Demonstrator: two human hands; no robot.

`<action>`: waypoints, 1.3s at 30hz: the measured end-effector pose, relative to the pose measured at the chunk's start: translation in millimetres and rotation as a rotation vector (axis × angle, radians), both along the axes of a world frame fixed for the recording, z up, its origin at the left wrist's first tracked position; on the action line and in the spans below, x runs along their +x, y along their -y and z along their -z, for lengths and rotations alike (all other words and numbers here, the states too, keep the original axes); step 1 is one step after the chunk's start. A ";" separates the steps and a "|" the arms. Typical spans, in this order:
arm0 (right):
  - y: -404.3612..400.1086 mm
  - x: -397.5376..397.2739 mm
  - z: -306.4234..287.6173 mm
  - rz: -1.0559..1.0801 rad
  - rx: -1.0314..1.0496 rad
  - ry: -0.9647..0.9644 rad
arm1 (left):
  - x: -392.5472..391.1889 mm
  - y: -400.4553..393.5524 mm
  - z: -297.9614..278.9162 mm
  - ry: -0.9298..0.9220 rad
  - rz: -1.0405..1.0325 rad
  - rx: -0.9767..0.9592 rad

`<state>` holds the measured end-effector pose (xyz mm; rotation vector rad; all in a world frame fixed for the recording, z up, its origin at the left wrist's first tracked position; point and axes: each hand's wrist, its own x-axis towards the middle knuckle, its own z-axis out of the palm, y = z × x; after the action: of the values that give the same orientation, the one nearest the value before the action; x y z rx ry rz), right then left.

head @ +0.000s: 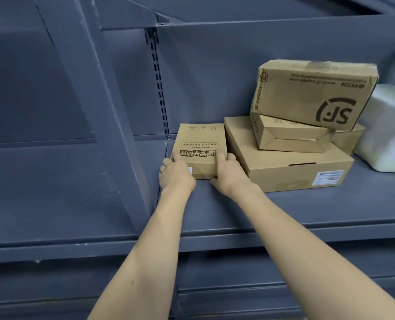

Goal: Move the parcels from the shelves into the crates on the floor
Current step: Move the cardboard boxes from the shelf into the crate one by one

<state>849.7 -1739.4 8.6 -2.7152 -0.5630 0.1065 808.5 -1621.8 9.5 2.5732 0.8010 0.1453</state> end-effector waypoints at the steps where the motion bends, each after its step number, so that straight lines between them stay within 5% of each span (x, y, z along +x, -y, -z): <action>1: 1.0 -0.4 1.2 -0.008 0.012 0.018 | -0.8 0.8 1.0 0.030 0.003 -0.015; 9: 7.2 -28.5 -5.6 -0.050 0.109 0.221 | -38.6 31.7 4.7 0.253 -0.144 -0.080; 17: 64.1 -78.7 -22.2 -0.112 0.493 0.547 | -115.3 93.6 -19.9 0.733 -0.019 -0.150; 22: 119.1 -116.1 -2.5 -0.161 0.596 0.651 | -165.6 122.3 -29.5 0.942 -0.050 -0.356; 32: 184.5 -167.1 28.3 -0.141 0.727 0.729 | -216.8 155.6 -36.7 0.595 0.040 -0.592; 39: 204.0 -179.2 19.0 -0.236 0.717 0.568 | -241.3 174.3 -45.0 0.728 -0.052 -0.654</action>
<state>670.4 -1943.4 -10.4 -1.9442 -0.8712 -0.6911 567.2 -1796.1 54.5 1.6931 0.5090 0.6674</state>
